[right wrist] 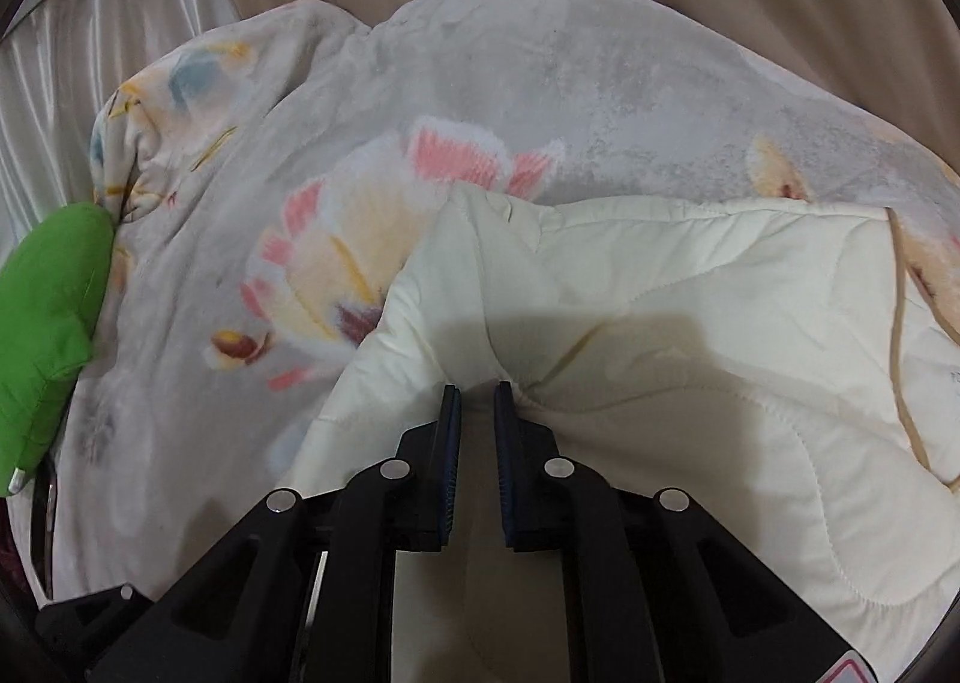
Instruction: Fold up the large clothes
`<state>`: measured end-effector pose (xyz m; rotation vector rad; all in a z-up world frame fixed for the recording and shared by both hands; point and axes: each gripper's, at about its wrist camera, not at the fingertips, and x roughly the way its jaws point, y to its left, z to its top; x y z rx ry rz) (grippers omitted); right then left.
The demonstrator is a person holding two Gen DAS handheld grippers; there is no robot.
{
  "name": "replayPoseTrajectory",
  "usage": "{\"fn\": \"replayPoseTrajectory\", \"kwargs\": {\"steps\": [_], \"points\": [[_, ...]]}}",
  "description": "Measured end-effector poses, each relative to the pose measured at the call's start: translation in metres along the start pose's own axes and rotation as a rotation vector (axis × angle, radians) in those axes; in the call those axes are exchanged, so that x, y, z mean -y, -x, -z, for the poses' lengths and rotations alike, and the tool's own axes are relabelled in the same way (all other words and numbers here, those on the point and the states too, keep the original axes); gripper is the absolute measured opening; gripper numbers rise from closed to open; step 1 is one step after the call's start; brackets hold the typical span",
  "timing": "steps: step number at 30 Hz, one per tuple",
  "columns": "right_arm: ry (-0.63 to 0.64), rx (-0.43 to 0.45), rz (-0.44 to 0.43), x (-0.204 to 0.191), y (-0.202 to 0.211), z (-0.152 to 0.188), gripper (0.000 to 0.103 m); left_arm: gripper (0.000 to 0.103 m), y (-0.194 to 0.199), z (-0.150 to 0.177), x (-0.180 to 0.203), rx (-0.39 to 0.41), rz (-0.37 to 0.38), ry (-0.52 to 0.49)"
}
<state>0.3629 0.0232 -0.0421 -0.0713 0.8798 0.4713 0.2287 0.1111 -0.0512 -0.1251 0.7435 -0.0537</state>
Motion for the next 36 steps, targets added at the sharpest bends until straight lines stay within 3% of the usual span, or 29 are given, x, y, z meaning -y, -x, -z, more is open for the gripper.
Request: {"fn": "replayPoseTrajectory", "kwargs": {"steps": [2, 5, 7, 9, 14, 15, 18, 19, 23, 27, 28, 32, 36], "points": [[-0.027, 0.035, -0.037, 0.004, 0.014, -0.004, 0.010, 0.017, 0.000, 0.000, -0.001, -0.001, 0.005, 0.003], [-0.037, 0.123, -0.068, 0.008, 0.045, -0.009, 0.024, 0.017, 0.000, 0.001, -0.001, -0.001, 0.002, 0.001], [-0.033, 0.144, -0.046, 0.007, 0.052, -0.015, 0.046, 0.018, -0.001, 0.001, 0.000, 0.000, -0.004, -0.004], [-0.008, 0.130, -0.027, 0.003, 0.046, -0.020, 0.051, 0.018, -0.001, 0.000, 0.001, 0.001, -0.009, -0.009], [0.017, 0.014, -0.004, -0.003, 0.001, -0.030, 0.052, 0.018, -0.001, 0.000, 0.001, 0.002, -0.007, -0.008], [0.041, 0.006, 0.006, -0.007, -0.006, -0.031, 0.048, 0.018, -0.001, 0.000, 0.001, 0.001, -0.008, -0.009], [0.095, 0.011, -0.002, -0.015, -0.011, -0.037, 0.006, 0.018, -0.001, 0.000, 0.001, 0.000, -0.009, -0.011], [0.098, 0.031, -0.018, -0.016, -0.007, -0.039, 0.003, 0.018, -0.001, 0.000, 0.001, 0.001, -0.010, -0.011], [0.105, 0.100, -0.045, -0.022, 0.004, -0.048, 0.002, 0.018, -0.001, 0.001, 0.002, 0.005, -0.014, -0.019], [0.080, -0.021, -0.003, -0.013, -0.039, -0.041, 0.004, 0.018, -0.002, 0.001, 0.002, 0.004, -0.015, -0.021], [0.067, -0.009, -0.009, -0.011, -0.036, -0.043, 0.003, 0.018, -0.003, 0.001, 0.001, 0.001, -0.012, -0.020], [0.009, 0.100, -0.015, 0.007, 0.030, -0.033, 0.012, 0.019, -0.002, 0.000, -0.001, -0.003, 0.001, -0.011], [-0.073, 0.217, 0.127, 0.063, 0.135, 0.028, 0.038, 0.019, -0.002, 0.000, -0.001, -0.003, 0.004, -0.007]]}}
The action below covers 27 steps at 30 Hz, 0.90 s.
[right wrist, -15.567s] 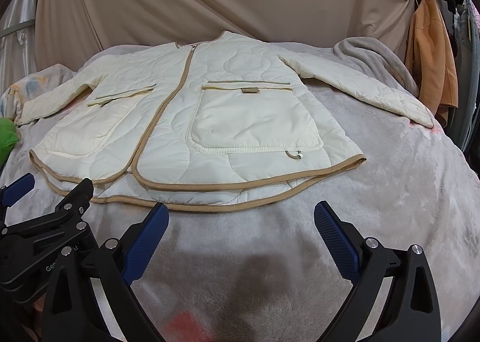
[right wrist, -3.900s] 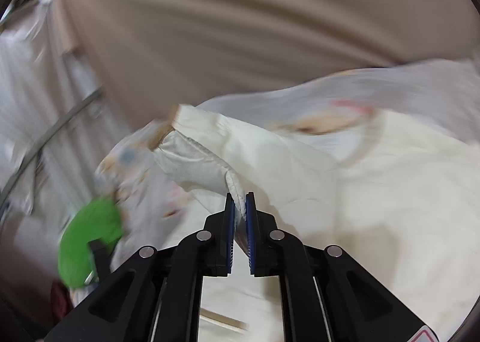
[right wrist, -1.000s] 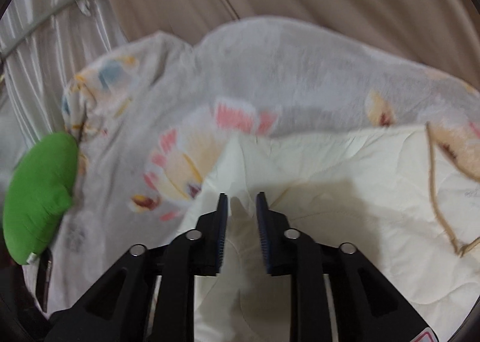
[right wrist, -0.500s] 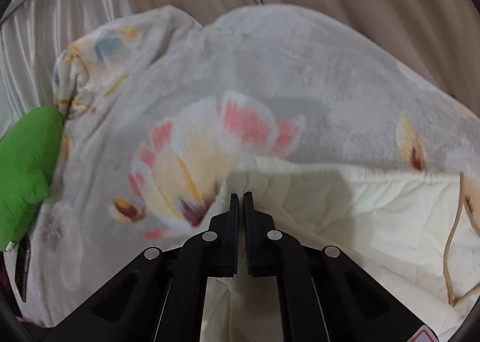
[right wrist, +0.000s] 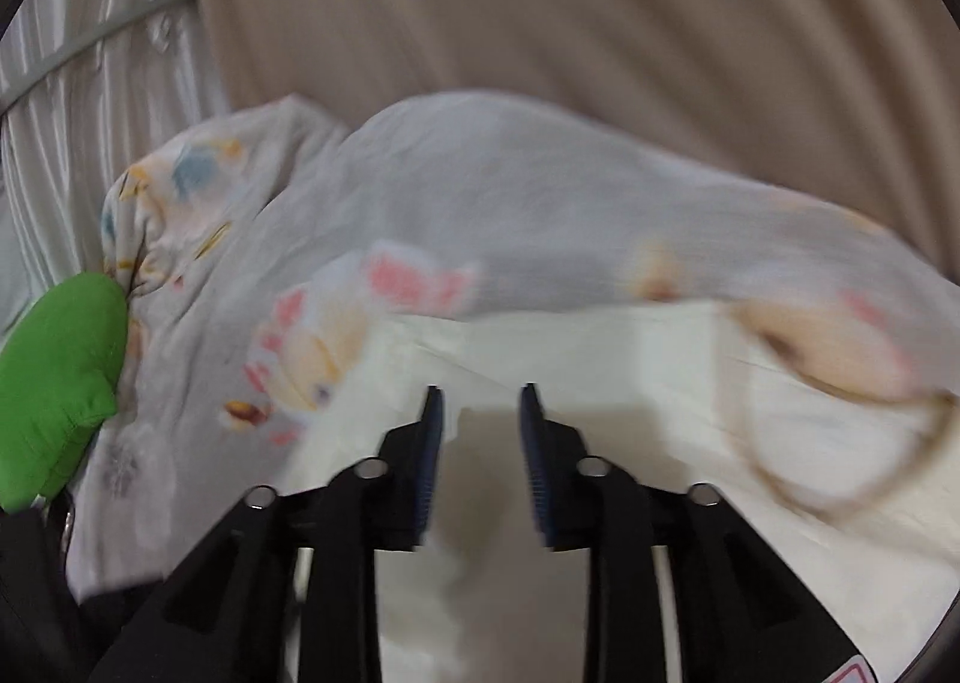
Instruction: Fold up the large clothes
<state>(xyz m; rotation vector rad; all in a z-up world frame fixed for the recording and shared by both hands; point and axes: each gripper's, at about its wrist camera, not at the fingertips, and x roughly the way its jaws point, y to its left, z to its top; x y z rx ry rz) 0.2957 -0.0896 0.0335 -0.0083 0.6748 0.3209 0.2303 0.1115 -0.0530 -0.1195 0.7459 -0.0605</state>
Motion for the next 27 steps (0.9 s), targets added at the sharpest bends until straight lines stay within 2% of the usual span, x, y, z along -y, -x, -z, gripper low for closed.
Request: {"fn": "replayPoseTrajectory", "kwargs": {"steps": [1, 5, 7, 10, 12, 14, 15, 18, 20, 21, 22, 24, 25, 27], "points": [[-0.023, 0.011, 0.040, 0.019, 0.021, 0.012, 0.043, 0.019, 0.000, 0.000, 0.000, 0.000, 0.000, 0.000], [-0.149, 0.056, 0.316, 0.101, 0.111, 0.086, 0.056, 0.019, 0.000, 0.000, 0.000, -0.001, 0.002, 0.003], [-0.258, 0.033, 0.357, 0.135, 0.134, 0.121, 0.060, 0.020, 0.000, 0.000, 0.000, -0.002, 0.001, 0.002], [-0.360, -0.021, 0.325, 0.163, 0.131, 0.149, 0.060, 0.020, -0.001, -0.001, -0.001, -0.004, 0.004, 0.005], [-0.404, -0.046, 0.274, 0.169, 0.117, 0.157, 0.059, 0.020, 0.000, -0.001, -0.004, -0.006, 0.015, 0.015], [-0.428, -0.035, 0.205, 0.169, 0.114, 0.155, 0.022, 0.020, 0.001, -0.002, -0.006, -0.008, 0.027, 0.027], [-0.449, -0.002, 0.168, 0.167, 0.119, 0.151, 0.014, 0.020, 0.001, -0.003, -0.007, -0.011, 0.030, 0.029], [-0.421, 0.147, 0.122, 0.144, 0.164, 0.141, 0.011, 0.022, 0.007, -0.004, -0.010, -0.017, 0.027, 0.018], [-0.399, 0.201, 0.100, 0.134, 0.191, 0.144, 0.011, 0.022, 0.009, -0.002, -0.011, -0.020, 0.038, 0.018], [-0.394, 0.193, 0.103, 0.135, 0.194, 0.150, 0.011, 0.022, 0.008, -0.001, -0.010, -0.021, 0.038, 0.015], [-0.398, 0.145, 0.129, 0.140, 0.187, 0.162, 0.011, 0.023, 0.008, 0.000, -0.008, -0.020, 0.027, 0.006], [-0.407, -0.028, 0.177, 0.156, 0.149, 0.185, 0.013, 0.024, 0.005, 0.001, 0.002, -0.019, -0.013, -0.031], [-0.407, -0.079, 0.180, 0.162, 0.134, 0.196, 0.014, 0.024, 0.005, 0.001, 0.005, -0.018, -0.021, -0.045], [-0.422, -0.059, 0.169, 0.161, 0.140, 0.202, 0.014, 0.024, 0.011, 0.000, 0.007, -0.019, -0.032, -0.065]]}}
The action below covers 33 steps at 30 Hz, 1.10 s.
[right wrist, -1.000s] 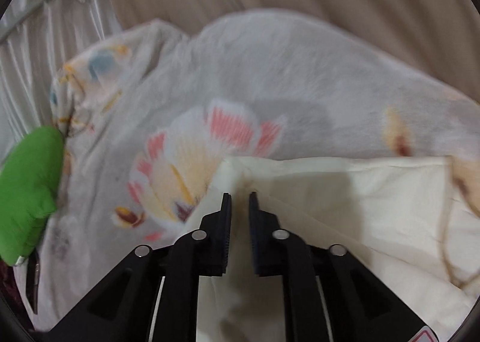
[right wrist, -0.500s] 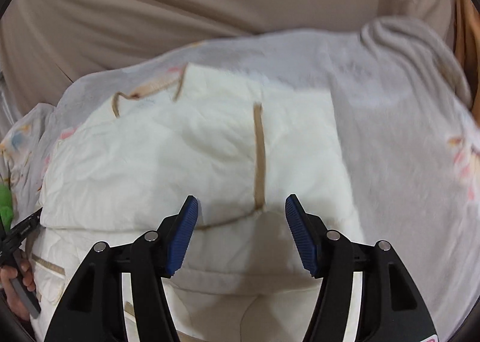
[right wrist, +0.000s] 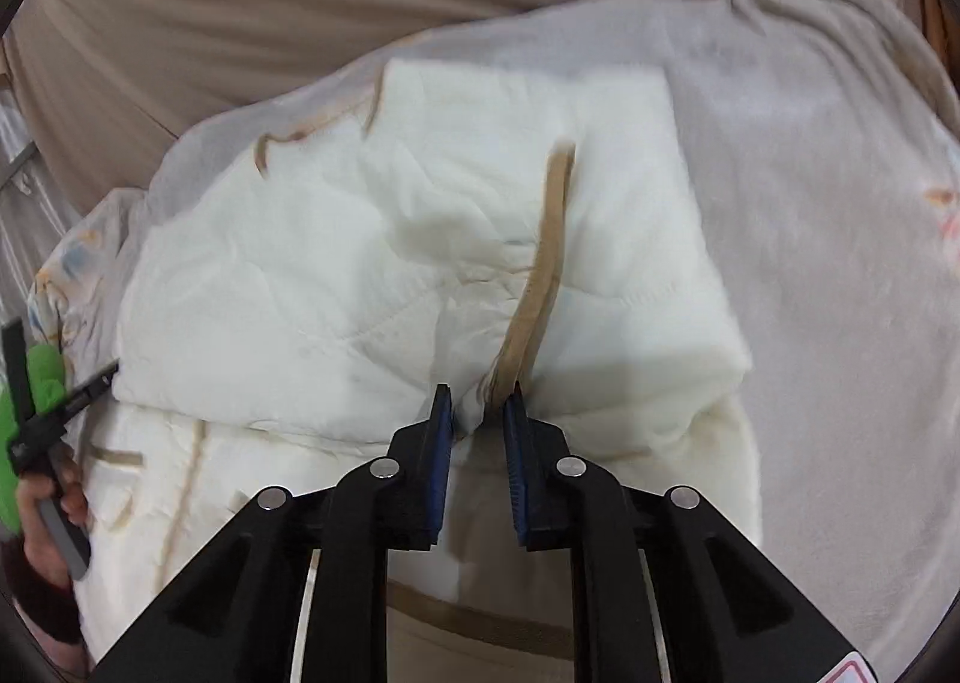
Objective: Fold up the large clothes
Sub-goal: 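Fold the jacket side inward with the left tool while the right tool pinches the piped edge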
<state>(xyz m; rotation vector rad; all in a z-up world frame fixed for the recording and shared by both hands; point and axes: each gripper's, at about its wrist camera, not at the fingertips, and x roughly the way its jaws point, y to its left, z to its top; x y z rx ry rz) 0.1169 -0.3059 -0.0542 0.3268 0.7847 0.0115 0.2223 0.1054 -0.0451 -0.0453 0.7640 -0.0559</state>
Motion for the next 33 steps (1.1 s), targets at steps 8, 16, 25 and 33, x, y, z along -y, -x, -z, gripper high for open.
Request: {"fn": "replayPoseTrajectory", "kwargs": {"steps": [8, 16, 25, 33], "points": [[0.019, 0.170, 0.042, -0.013, 0.076, -0.021, 0.029, 0.046, 0.078, -0.019, 0.000, 0.111, 0.057, -0.050], [0.213, 0.049, -0.127, -0.113, -0.008, -0.050, 0.029, 0.067, 0.032, -0.066, 0.079, 0.094, 0.117, -0.131], [0.084, 0.027, 0.060, -0.018, -0.049, -0.068, 0.008, 0.074, -0.043, -0.061, 0.051, 0.033, 0.009, -0.107], [0.019, 0.043, 0.063, -0.001, -0.030, -0.063, 0.003, 0.075, -0.043, -0.056, 0.041, 0.052, -0.039, -0.092]]}}
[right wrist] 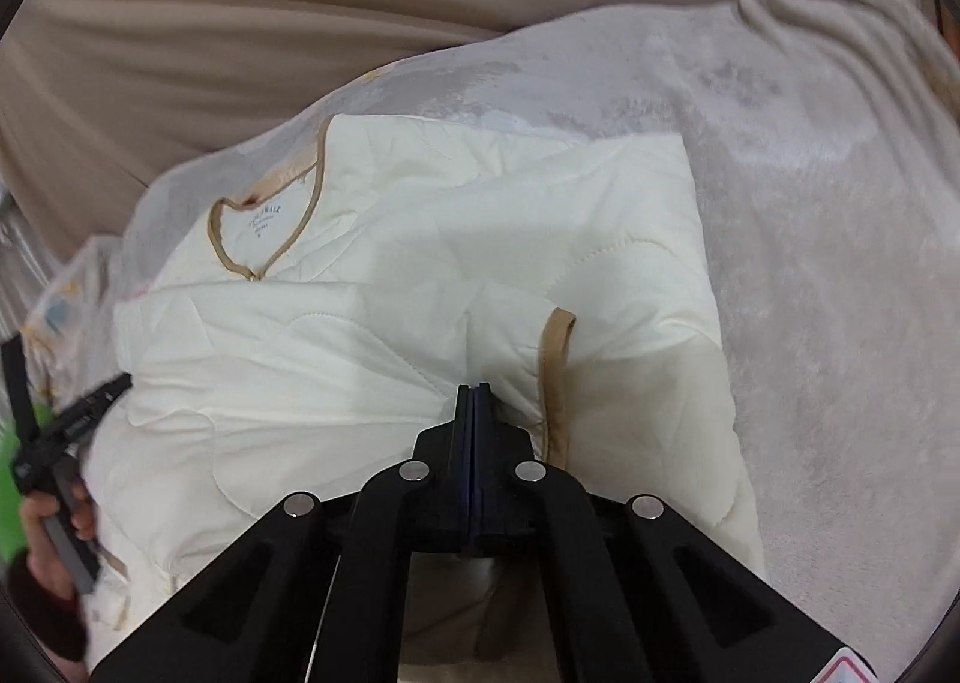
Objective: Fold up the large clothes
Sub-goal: 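Fold the jacket side inward with the left tool while the right tool pinches the piped edge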
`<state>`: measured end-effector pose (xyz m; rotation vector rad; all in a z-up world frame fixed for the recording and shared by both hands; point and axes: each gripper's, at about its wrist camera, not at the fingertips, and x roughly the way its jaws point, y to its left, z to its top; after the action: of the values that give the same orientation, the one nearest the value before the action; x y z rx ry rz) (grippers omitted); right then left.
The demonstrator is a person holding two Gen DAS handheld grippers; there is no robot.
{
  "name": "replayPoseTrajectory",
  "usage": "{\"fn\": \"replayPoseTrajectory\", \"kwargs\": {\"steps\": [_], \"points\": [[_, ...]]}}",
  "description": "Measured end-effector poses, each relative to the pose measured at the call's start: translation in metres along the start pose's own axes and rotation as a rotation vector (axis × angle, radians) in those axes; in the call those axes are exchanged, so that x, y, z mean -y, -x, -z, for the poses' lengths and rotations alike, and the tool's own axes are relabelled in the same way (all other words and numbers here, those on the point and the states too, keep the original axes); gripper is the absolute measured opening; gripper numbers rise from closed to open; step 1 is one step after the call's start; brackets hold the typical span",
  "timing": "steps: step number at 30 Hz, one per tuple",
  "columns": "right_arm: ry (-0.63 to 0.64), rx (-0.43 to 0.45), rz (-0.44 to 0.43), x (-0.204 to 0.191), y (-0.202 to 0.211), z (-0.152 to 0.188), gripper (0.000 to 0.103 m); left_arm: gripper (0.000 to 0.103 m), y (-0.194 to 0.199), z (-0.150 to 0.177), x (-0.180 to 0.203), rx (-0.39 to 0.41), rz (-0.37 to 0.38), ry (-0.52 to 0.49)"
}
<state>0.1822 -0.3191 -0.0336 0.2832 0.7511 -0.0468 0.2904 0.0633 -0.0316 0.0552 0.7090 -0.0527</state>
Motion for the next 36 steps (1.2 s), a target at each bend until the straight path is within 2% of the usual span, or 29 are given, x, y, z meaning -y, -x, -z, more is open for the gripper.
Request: {"fn": "replayPoseTrajectory", "kwargs": {"steps": [1, 2, 6, 11, 13, 16, 18, 25, 36], "points": [[0.013, 0.015, 0.002, -0.004, 0.009, 0.002, 0.012, 0.074, 0.003, 0.001, 0.001, 0.004, -0.014, -0.006], [0.029, 0.029, 0.003, -0.010, 0.020, 0.006, 0.014, 0.073, 0.011, 0.003, 0.003, 0.013, -0.021, -0.013], [0.069, 0.042, -0.035, -0.026, 0.052, 0.025, 0.014, 0.073, 0.037, 0.014, 0.011, 0.041, -0.040, -0.053], [0.101, 0.011, -0.015, -0.034, 0.057, 0.050, 0.014, 0.073, 0.063, 0.035, 0.018, 0.043, -0.027, -0.069], [0.091, -0.006, -0.004, -0.029, 0.050, 0.056, 0.011, 0.073, 0.064, 0.040, 0.019, 0.031, -0.030, -0.078], [0.073, -0.020, 0.013, -0.019, 0.038, 0.059, 0.001, 0.074, 0.062, 0.048, 0.020, 0.028, -0.063, -0.091], [0.069, -0.029, 0.009, -0.015, 0.034, 0.060, 0.000, 0.074, 0.057, 0.050, 0.016, 0.018, -0.067, -0.082], [0.068, -0.027, 0.015, -0.014, 0.029, 0.064, 0.000, 0.080, 0.042, 0.055, 0.003, 0.001, -0.061, -0.038], [0.075, -0.021, 0.017, -0.015, 0.028, 0.066, 0.000, 0.081, 0.040, 0.056, -0.003, 0.001, -0.054, -0.021]]}}
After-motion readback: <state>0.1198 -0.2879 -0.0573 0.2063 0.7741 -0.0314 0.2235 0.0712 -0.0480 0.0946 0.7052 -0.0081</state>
